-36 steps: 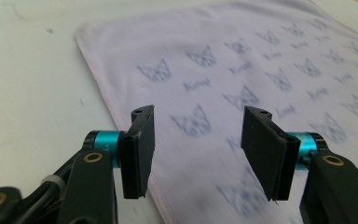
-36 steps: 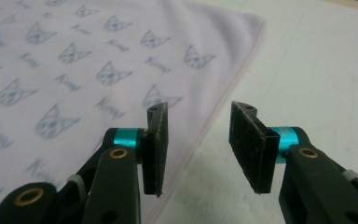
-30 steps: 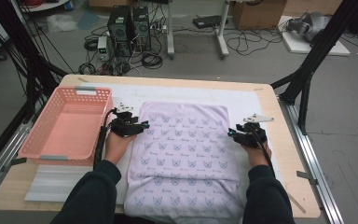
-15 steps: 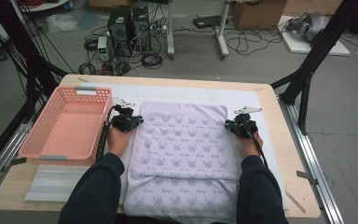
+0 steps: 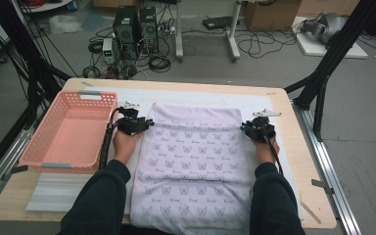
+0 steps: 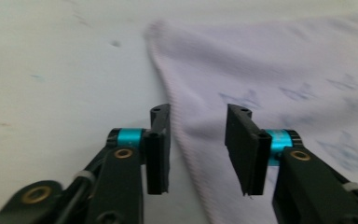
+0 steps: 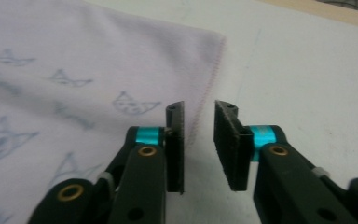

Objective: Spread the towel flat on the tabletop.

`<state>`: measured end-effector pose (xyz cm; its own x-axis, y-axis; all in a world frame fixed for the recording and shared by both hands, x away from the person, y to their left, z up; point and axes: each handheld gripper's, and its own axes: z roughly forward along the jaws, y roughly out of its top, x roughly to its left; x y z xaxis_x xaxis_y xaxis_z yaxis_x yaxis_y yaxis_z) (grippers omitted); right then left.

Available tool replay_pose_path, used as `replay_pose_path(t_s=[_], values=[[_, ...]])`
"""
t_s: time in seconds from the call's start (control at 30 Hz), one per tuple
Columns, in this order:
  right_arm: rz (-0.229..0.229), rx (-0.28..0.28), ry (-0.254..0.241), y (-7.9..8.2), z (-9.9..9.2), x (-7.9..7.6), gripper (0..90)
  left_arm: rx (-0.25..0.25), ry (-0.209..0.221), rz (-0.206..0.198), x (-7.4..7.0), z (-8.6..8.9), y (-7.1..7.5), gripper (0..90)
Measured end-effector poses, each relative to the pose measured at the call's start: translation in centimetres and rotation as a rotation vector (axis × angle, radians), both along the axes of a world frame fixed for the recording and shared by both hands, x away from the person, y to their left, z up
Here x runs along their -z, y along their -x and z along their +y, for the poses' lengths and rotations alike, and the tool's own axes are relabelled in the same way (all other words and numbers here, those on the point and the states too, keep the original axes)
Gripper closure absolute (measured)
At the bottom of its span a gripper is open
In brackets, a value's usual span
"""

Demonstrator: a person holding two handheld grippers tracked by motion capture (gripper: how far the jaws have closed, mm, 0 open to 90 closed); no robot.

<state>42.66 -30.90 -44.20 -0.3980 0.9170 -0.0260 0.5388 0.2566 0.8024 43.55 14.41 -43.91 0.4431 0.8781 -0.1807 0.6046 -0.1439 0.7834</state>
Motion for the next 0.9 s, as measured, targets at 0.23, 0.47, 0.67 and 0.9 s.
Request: replay_pose_path(t_s=[0.23,0.47,0.67,0.9], values=[[0.019,-0.144,-0.043,3.9,-0.1,-2.0,62.7,0.048,-0.019,-0.011,0.5,-0.7,3.2,44.3],[0.097,-0.223,-0.001,7.6,-0.1,-0.4,63.1,0.096,-0.089,-0.055,1.1,-0.6,5.2,60.9],[0.107,-0.239,-0.012,7.2,-0.6,0.6,87.5,0.061,-0.092,-0.057,1.1,-0.3,4.8,88.2],[0.022,-0.144,0.061,5.2,-0.5,0.9,87.7,-0.044,-0.048,-0.064,1.2,-0.3,3.0,88.3]])
